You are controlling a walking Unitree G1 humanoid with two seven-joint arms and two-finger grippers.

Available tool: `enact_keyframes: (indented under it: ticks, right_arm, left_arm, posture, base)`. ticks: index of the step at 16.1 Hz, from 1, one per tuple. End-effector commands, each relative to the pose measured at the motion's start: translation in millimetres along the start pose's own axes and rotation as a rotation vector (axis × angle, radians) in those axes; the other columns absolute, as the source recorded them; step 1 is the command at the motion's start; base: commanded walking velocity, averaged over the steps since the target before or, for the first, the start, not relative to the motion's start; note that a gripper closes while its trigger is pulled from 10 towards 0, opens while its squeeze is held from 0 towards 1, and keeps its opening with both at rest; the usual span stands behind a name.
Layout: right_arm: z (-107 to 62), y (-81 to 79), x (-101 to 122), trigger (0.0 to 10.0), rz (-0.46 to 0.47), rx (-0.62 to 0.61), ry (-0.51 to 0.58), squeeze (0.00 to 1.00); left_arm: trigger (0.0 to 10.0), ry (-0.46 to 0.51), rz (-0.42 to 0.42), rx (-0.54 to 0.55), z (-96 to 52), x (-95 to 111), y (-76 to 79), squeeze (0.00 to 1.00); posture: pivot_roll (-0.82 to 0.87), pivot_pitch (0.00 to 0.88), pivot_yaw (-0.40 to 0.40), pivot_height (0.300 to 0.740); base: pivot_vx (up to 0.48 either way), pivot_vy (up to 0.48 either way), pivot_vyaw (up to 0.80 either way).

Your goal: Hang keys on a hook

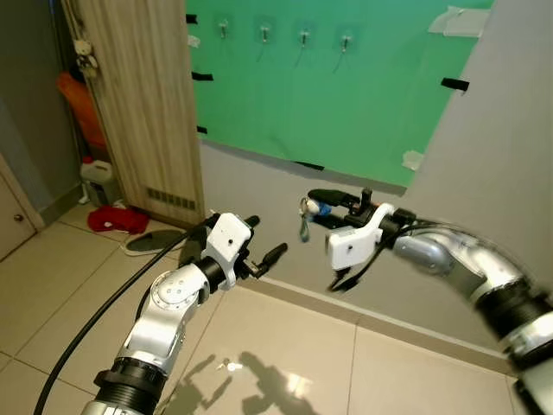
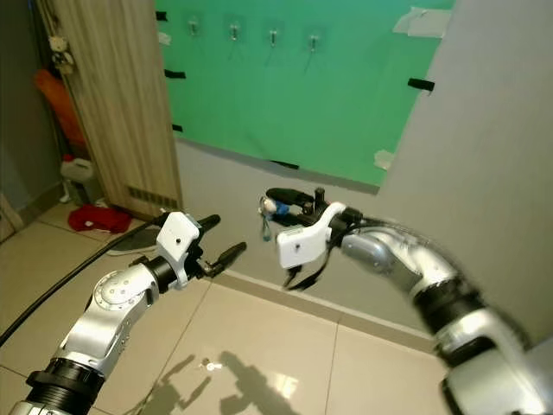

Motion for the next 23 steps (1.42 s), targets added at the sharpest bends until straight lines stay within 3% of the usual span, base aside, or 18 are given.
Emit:
enact_keyframes:
  ticks: [1,2,4,7,9,12,22,23]
  right_arm:
    - [-6.4,-11.5,-12,10.0,0.15,0.032,-0.068,0.0]
    - [-6.7,-25.3,-14,10.0,0.291,0.075,-0.097,0.0]
    - [-4.5,-39.7,-10,10.0,0.411,0.097,-0.103,0.0]
    - [-0.3,-48.9,1,10.0,0.509,0.116,-0.065,0.0]
    - [1.5,-48.5,8,10.0,0.608,0.13,-0.037,0.0]
    - [1.5,-50.0,14,10.0,0.663,0.157,-0.013,0.0]
    - [-2.0,-31.0,20,10.0,0.58,0.15,0.027,0.0]
    - [-2.9,-26.0,17,10.0,0.436,0.134,0.011,0.0]
  left_arm:
    - [10.0,0.026,0.003,-0.027,2.5,11,0.1,0.0]
    - [10.0,0.026,0.012,-0.031,2.3,12,-0.8,0.0]
    - [10.0,0.035,0.019,-0.043,2.6,15,-0.8,0.0]
    - [10.0,0.059,0.02,-0.07,5.9,23,3.9,0.0]
    - [10.0,0.022,0.088,-0.115,9.9,20,11.4,0.0]
    - [10.0,-0.014,0.134,-0.119,12.6,14,12.5,0.0]
    - [10.0,0.022,0.065,-0.088,12.2,15,4.8,0.0]
    - [10.0,0.022,0.055,-0.087,10.6,16,3.2,0.0]
  posture:
    - [-0.07,0.0,-0.056,0.74]
    - [-0.07,0.0,-0.056,0.74]
    - [-0.07,0.0,-0.053,0.74]
    - [-0.07,0.0,-0.051,0.74]
    - [-0.07,0.0,-0.051,0.74]
    - [-0.07,0.0,-0.051,0.74]
    - [-0.08,0.0,-0.045,0.74]
    - [-0.08,0.0,-0.044,0.74]
  base:
    - [0.0,0.0,0.0]
    - [0.0,0.0,0.0]
    - [0.0,0.0,0.0]
    - [0.0,0.0,0.0]
    - [0.0,0.0,0.0]
    - [0.0,0.0,0.0]
    - [0.0,0.0,0.0]
    - [0.0,0.0,0.0]
Point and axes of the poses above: a point about 5 cm out from each wrist's last joint towards the gripper, its own z axis pointing out of the wrist towards the gripper, its own x axis along the axis of the wrist's last joint, y = z × x, the point moved 3 cm from there along z, pointing out of the wrist towards the gripper, and after that the axes turned 4 degrees about -z, right-handed, at the moved point
